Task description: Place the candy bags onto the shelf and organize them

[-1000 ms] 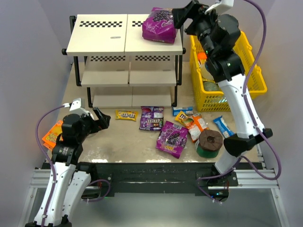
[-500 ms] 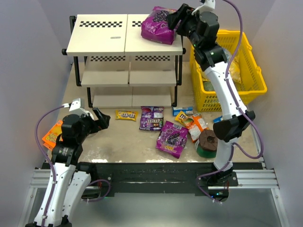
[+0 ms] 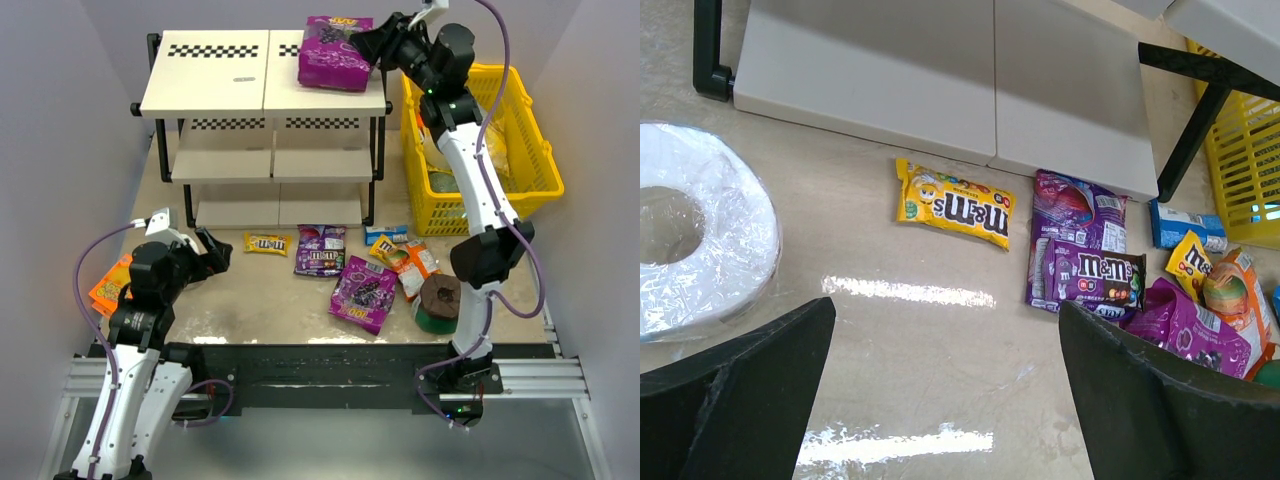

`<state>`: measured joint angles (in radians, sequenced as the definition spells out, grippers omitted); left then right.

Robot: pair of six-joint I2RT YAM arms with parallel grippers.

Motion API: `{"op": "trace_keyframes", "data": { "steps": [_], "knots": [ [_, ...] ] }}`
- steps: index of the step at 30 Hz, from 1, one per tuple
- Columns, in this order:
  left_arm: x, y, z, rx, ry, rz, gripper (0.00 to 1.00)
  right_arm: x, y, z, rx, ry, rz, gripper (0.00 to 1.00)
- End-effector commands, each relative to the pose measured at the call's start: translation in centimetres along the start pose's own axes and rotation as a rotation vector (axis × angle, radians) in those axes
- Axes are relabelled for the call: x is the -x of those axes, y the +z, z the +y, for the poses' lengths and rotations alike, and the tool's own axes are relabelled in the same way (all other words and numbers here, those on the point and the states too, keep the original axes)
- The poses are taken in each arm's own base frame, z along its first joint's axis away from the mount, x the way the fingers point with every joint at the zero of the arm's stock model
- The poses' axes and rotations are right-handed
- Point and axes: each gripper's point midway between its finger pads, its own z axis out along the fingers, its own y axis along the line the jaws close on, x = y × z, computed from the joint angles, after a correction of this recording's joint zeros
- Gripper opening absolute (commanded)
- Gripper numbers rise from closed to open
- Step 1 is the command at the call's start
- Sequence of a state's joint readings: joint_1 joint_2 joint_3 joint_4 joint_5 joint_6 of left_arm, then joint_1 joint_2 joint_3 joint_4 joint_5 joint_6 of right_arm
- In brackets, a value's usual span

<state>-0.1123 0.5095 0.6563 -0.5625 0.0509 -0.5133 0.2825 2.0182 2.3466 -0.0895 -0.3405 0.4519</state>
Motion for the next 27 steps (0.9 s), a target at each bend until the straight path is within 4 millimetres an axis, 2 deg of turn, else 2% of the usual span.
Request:
{"op": "trace_keyframes", "data": {
  "steps": [1, 2, 4, 10, 20, 21, 22, 24, 25, 26, 27],
  "knots": [
    [0.7, 0.1, -0.3, -0.01, -0.005, -0.029, 1.0, -0.7, 0.3, 1.6, 0.17, -0.011, 0.047, 0.45],
    [0.7, 0.1, -0.3, -0.013, -0.006, -0.03, 1.0, -0.4, 0.3, 1.8, 0.187, -0.015, 0.042, 0.45],
    [0.6, 0.1, -0.3, -0.01, -0.006, -0.026, 1.0, -1.2, 0.7, 1.3, 0.197, 0.003, 0.059, 0.45],
    [0.5, 0.2, -0.3, -0.01, -0.007, -0.021, 1.0, -1.7, 0.8, 2.2, 0.27, 0.036, 0.069, 0.48],
    [0.4, 0.3, -1.1, -0.059, 0.008, -0.006, 1.0, -0.8, 0.3, 3.4, 0.315, 0.045, 0.06, 0.55],
    [0.4, 0.3, -1.3, -0.071, 0.012, -0.004, 1.0, -0.3, 0.2, 3.3, 0.298, 0.039, 0.049, 0.58],
    [0.4, 0.3, -1.6, -0.085, 0.022, -0.002, 1.0, 1.5, -0.3, 3.8, 0.265, 0.028, 0.005, 0.62],
    [0.5, 0.2, -2.7, -0.146, 0.03, 0.001, 1.0, 2.5, -0.8, 3.1, 0.199, 0.035, -0.028, 0.73],
    [0.5, 0.2, -3.0, -0.166, 0.03, 0.002, 1.0, 4.3, -1.6, 3.9, 0.193, 0.023, -0.062, 0.77],
    [0.6, 0.1, -3.9, -0.214, 0.031, 0.001, 1.0, 5.1, -1.9, 3.4, 0.144, 0.027, -0.09, 0.83],
    [0.7, 0.1, -4.3, -0.236, 0.029, -0.001, 1.0, 6.0, -2.3, 3.5, 0.126, 0.023, -0.111, 0.86]
  ]
}}
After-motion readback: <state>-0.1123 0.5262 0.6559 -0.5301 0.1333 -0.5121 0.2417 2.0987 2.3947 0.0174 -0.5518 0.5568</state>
